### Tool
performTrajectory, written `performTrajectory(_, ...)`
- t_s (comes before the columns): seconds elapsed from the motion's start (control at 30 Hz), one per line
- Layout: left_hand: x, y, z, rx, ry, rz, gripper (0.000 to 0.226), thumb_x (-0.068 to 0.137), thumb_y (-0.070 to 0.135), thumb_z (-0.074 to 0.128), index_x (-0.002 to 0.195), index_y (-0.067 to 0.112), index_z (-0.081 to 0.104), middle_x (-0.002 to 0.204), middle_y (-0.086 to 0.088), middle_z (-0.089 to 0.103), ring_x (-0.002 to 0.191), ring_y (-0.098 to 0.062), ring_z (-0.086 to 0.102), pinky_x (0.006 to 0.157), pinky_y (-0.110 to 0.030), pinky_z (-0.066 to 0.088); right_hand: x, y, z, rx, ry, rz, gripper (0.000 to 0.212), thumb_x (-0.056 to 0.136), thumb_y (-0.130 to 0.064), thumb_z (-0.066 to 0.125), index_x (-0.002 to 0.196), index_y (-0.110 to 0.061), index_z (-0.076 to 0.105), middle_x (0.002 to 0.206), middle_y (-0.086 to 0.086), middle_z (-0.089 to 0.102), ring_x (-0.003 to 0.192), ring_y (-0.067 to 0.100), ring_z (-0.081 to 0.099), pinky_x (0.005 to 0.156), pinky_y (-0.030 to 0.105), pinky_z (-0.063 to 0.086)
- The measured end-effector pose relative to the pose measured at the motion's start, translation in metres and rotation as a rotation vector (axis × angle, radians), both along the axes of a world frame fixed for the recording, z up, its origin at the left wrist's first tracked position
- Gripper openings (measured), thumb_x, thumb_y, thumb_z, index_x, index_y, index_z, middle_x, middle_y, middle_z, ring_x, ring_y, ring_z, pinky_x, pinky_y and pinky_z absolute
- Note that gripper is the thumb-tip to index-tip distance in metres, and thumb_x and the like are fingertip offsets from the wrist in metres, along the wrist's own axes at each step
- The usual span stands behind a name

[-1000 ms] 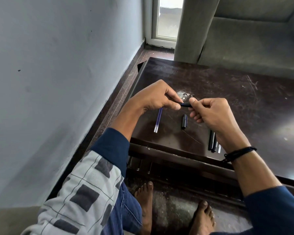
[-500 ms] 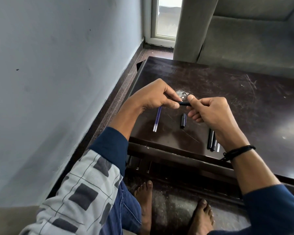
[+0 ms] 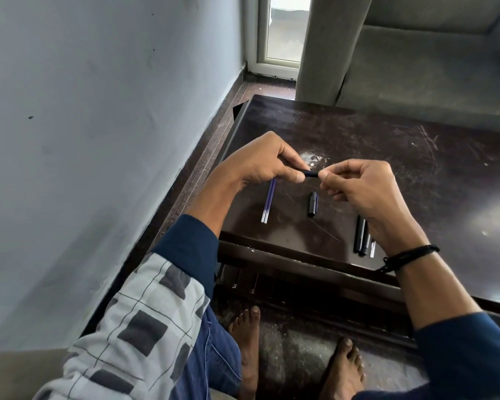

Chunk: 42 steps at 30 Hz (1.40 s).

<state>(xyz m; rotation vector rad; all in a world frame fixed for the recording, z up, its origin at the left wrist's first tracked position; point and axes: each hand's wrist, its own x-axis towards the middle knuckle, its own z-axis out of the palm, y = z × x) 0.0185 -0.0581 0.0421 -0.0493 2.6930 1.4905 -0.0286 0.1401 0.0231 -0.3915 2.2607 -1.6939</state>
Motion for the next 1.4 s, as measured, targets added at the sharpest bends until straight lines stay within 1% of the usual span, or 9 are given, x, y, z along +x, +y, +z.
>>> performTrajectory(0.2, -0.001, 0.002, 0.000, -0.025, -0.002, -0.017, 0.024, 0.082, 0.005, 0.080, 0.105, 0.005, 0.078, 0.073, 0.008, 0.069, 0.059, 0.011, 0.058, 0.058, -0.003, 0.040, -0.003, 0.000, -0.003, 0.070, 0.015, -0.021, 0.024, 0.094, -0.025, 0.074, 0.081, -0.005, 0.074, 0.058, -0.002, 0.067, 0.050, 0.004, 0.054, 0.054, 0.020, 0.046)
performTrajectory(0.37, -0.001, 0.000, -0.001, -0.038, 0.003, -0.009, 0.023, 0.081, 0.005, 0.080, 0.104, 0.006, 0.079, 0.070, 0.012, 0.068, 0.058, 0.010, 0.059, 0.057, -0.003, 0.040, -0.002, 0.002, -0.002, 0.040, 0.040, 0.023, 0.013, 0.092, -0.020, 0.077, 0.082, -0.011, 0.075, 0.063, -0.001, 0.071, 0.055, 0.004, 0.059, 0.057, 0.017, 0.050)
performTrajectory(0.53, -0.005, 0.005, -0.004, -0.089, 0.033, 0.000, 0.020, 0.080, 0.008, 0.082, 0.100, 0.009, 0.080, 0.065, 0.016, 0.065, 0.056, 0.011, 0.057, 0.058, -0.003, 0.038, -0.006, 0.004, -0.009, 0.138, 0.089, -0.006, 0.023, 0.093, -0.029, 0.075, 0.076, -0.014, 0.074, 0.060, -0.001, 0.070, 0.054, 0.006, 0.057, 0.061, 0.029, 0.050)
performTrajectory(0.73, -0.008, 0.008, -0.008, -0.190, 0.091, 0.019, 0.020, 0.078, 0.017, 0.084, 0.098, 0.019, 0.082, 0.081, 0.009, 0.074, 0.069, 0.003, 0.062, 0.068, -0.012, 0.044, -0.006, 0.003, -0.009, 0.076, 0.016, -0.037, 0.027, 0.095, -0.026, 0.073, 0.072, -0.010, 0.070, 0.058, -0.002, 0.066, 0.047, 0.002, 0.053, 0.051, 0.017, 0.046)
performTrajectory(0.87, -0.008, 0.002, -0.005, -0.185, 0.094, 0.053, 0.023, 0.078, 0.017, 0.084, 0.101, 0.020, 0.081, 0.082, 0.013, 0.074, 0.072, 0.006, 0.064, 0.072, -0.010, 0.044, -0.006, 0.004, -0.010, 0.031, 0.006, -0.089, 0.026, 0.088, -0.039, 0.078, 0.084, -0.014, 0.074, 0.071, 0.002, 0.073, 0.056, 0.006, 0.060, 0.060, 0.022, 0.052)
performTrajectory(0.97, -0.002, -0.016, -0.001, -0.100, 0.087, 0.173, 0.024, 0.081, 0.010, 0.081, 0.105, 0.014, 0.079, 0.079, 0.007, 0.074, 0.063, 0.003, 0.062, 0.067, -0.014, 0.049, -0.010, 0.009, -0.015, 0.247, 0.118, -0.143, 0.035, 0.082, -0.055, 0.079, 0.092, -0.022, 0.076, 0.083, -0.001, 0.075, 0.072, 0.013, 0.068, 0.072, 0.034, 0.056)
performTrajectory(1.07, 0.004, -0.025, 0.002, -0.016, 0.089, 0.262, 0.022, 0.086, 0.005, 0.076, 0.108, 0.008, 0.077, 0.079, 0.001, 0.071, 0.055, 0.005, 0.060, 0.057, -0.007, 0.047, -0.002, 0.006, -0.016, 0.566, 0.273, -0.057, 0.031, 0.085, -0.048, 0.077, 0.106, -0.025, 0.075, 0.091, -0.006, 0.071, 0.091, 0.018, 0.067, 0.080, 0.031, 0.048)
performTrajectory(1.2, 0.003, -0.023, 0.002, 0.024, 0.086, 0.259, 0.020, 0.087, 0.004, 0.075, 0.106, 0.007, 0.077, 0.082, -0.004, 0.072, 0.054, 0.006, 0.061, 0.058, -0.009, 0.050, 0.016, -0.010, -0.030, 0.701, 0.419, 0.173, 0.046, 0.091, -0.033, 0.074, 0.135, -0.028, 0.064, 0.115, 0.000, 0.061, 0.108, 0.026, 0.063, 0.087, 0.034, 0.046)
performTrajectory(1.4, 0.001, -0.016, -0.001, 0.022, 0.058, 0.191, 0.021, 0.086, 0.005, 0.076, 0.107, 0.006, 0.077, 0.088, -0.011, 0.076, 0.056, 0.006, 0.061, 0.061, -0.014, 0.053, 0.014, -0.010, -0.030, 0.824, 0.353, 0.214, 0.056, 0.089, -0.012, 0.061, 0.143, -0.025, 0.058, 0.124, 0.003, 0.057, 0.114, 0.030, 0.061, 0.087, 0.033, 0.043)
